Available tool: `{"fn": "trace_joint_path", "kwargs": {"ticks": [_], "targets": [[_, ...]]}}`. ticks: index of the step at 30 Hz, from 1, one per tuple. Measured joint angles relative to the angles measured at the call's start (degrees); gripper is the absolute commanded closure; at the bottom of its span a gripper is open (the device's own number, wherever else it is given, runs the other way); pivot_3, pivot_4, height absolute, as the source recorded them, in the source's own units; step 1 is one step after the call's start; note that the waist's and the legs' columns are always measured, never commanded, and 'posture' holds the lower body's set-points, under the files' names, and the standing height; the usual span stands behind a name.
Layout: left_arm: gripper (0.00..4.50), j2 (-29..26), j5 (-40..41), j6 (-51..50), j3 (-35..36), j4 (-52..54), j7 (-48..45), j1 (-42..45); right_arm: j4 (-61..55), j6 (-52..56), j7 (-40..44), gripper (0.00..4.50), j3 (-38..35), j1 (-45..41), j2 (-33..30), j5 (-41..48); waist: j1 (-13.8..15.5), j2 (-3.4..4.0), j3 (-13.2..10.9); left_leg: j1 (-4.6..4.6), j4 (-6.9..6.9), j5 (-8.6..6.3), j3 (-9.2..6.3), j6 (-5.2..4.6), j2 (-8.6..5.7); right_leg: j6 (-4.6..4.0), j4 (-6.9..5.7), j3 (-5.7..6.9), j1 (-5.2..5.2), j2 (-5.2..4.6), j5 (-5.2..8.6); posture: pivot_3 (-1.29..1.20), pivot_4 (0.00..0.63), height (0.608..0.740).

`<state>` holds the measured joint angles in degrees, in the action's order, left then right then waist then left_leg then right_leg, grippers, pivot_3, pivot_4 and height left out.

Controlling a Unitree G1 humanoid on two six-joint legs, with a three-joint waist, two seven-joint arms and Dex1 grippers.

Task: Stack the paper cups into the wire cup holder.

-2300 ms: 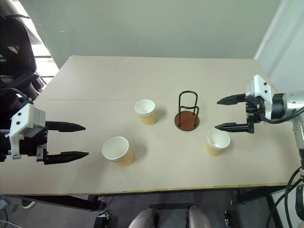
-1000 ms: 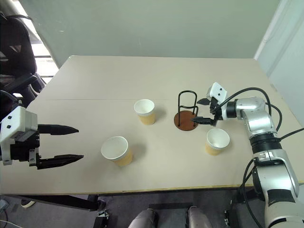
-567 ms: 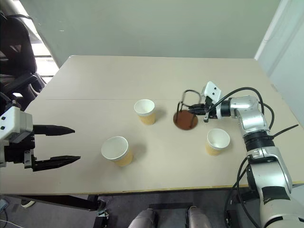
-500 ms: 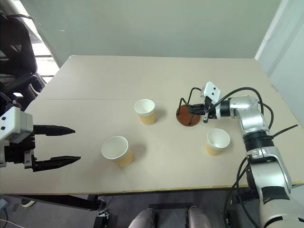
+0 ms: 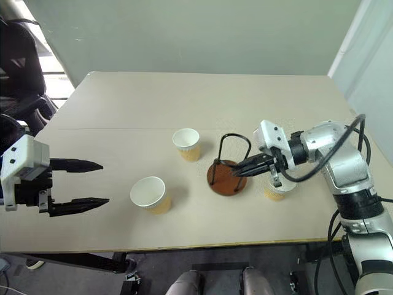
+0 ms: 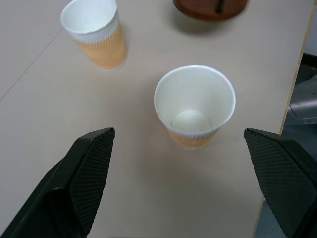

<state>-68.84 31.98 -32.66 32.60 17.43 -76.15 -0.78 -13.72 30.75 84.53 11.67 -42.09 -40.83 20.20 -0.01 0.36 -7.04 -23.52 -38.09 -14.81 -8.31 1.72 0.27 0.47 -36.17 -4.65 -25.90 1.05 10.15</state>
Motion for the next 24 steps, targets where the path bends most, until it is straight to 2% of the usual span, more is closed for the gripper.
{"fn": "trace_joint_path", "kwargs": {"ticks": [6, 12, 24], "targets": [[0.0, -0.19, -0.01, 0.95, -2.8, -1.35, -0.16, 2.25, -8.33, 3.49, -5.48, 4.48, 5.99, 6.36, 1.63, -0.14, -0.12, -0.04, 0.01, 0.08, -0.06, 0.05, 0.0, -0.01, 0.09, -0.06, -0.08, -0.01, 0.04, 0.08, -0.03, 0.0, 0.15, 0.74], [0.0, -0.69, -0.03, 1.27, -3.45, -1.74, -1.01, 2.83, -9.29, 2.99, -6.84, 4.48, 7.28, 7.16, -0.68, -0.8, -0.11, -0.09, 0.04, 0.08, -0.05, 0.1, 0.0, 0.02, 0.1, -0.1, -0.08, -0.02, 0.03, 0.1, -0.04, 0.0, 0.15, 0.74], [0.0, -0.83, -0.07, 1.28, -3.45, -1.75, -1.2, 2.86, -9.92, 0.13, -6.89, 4.48, 10.34, 6.67, -0.97, -3.13, -0.11, -0.18, 0.1, 0.09, -0.01, 0.1, 0.0, 0.02, 0.16, -0.14, -0.07, -0.02, 0.01, 0.16, -0.06, 0.0, 0.15, 0.74]]}}
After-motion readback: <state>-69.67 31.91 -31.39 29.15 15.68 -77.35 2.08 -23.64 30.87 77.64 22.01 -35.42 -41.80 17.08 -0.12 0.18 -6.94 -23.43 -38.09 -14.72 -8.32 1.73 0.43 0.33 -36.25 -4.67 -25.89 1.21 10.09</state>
